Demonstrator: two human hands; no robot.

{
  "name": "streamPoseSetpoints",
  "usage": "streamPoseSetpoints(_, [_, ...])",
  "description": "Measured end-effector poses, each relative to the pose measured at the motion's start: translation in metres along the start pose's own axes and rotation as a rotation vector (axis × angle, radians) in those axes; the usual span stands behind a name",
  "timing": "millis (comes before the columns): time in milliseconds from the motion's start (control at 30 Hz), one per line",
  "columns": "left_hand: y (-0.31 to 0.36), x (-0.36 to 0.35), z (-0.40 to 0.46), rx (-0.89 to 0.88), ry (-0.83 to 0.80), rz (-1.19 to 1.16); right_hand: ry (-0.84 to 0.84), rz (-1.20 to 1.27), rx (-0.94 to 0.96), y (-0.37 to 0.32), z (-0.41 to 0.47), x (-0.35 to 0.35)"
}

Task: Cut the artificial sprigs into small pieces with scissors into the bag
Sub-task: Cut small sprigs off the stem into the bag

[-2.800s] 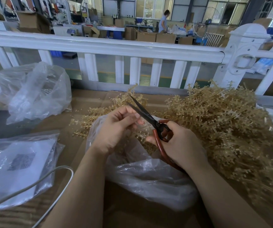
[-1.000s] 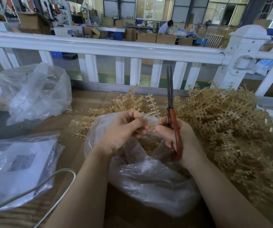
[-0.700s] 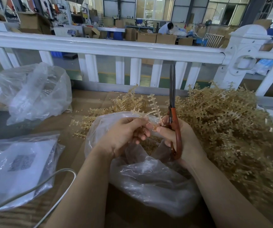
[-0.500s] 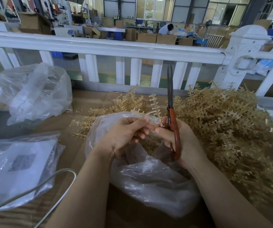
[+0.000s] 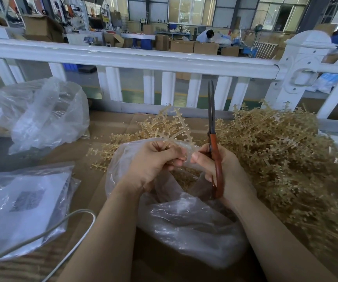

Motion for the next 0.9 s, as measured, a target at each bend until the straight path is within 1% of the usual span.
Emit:
streamPoseSetpoints(100, [0.000, 0.003, 0.000, 0.010, 0.092, -0.031, 0.048, -0.154, 0.113, -0.004, -0.005, 0.001])
streamPoseSetpoints(233, [0.001, 0.007, 0.000, 0.032, 0.145, -0.057, -0.040, -0.344, 0.230, -0.014, -0.013, -0.005])
streamPoseSetpoints(300, [0.000, 0.008, -0.001, 0.038, 0.152, -0.048, -0.052, -0.428, 0.237, -0.014, -0.013, -0.007])
streamPoseSetpoints(333, [0.001, 0.008, -0.001, 0.042, 0.151, -0.030, -0.062, -0.432, 0.234, -0.013, -0.013, -0.008])
streamPoseSetpoints(500, [0.001, 0.008, -0.001, 0.059, 0.093, 0.044, -0.127, -0.304, 0.178, -0.006, -0.010, -0.006])
streamPoseSetpoints(633, [0.003, 0.005, -0.003, 0.040, 0.028, 0.019, -0.088, -0.325, 0.139, -0.005, -0.007, -0.003])
streamPoseSetpoints(800, [0.006, 0.007, -0.004, -0.023, 0.016, -0.034, -0.020, -0.537, 0.118, -0.006, -0.008, 0.000])
streamPoseSetpoints(900, [0.008, 0.010, -0.005, -0.058, 0.036, -0.048, 0.007, -0.737, 0.186, -0.007, -0.010, 0.001])
Point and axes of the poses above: each hand's wrist, its own z-axis towards the middle knuckle, its own x-axis out of the back of the hand, y = z × x, the point moved 2 cm from there along z, towards the middle knuckle, and after that the axes turned 7 degrees about -y, right-handed, at the moved point
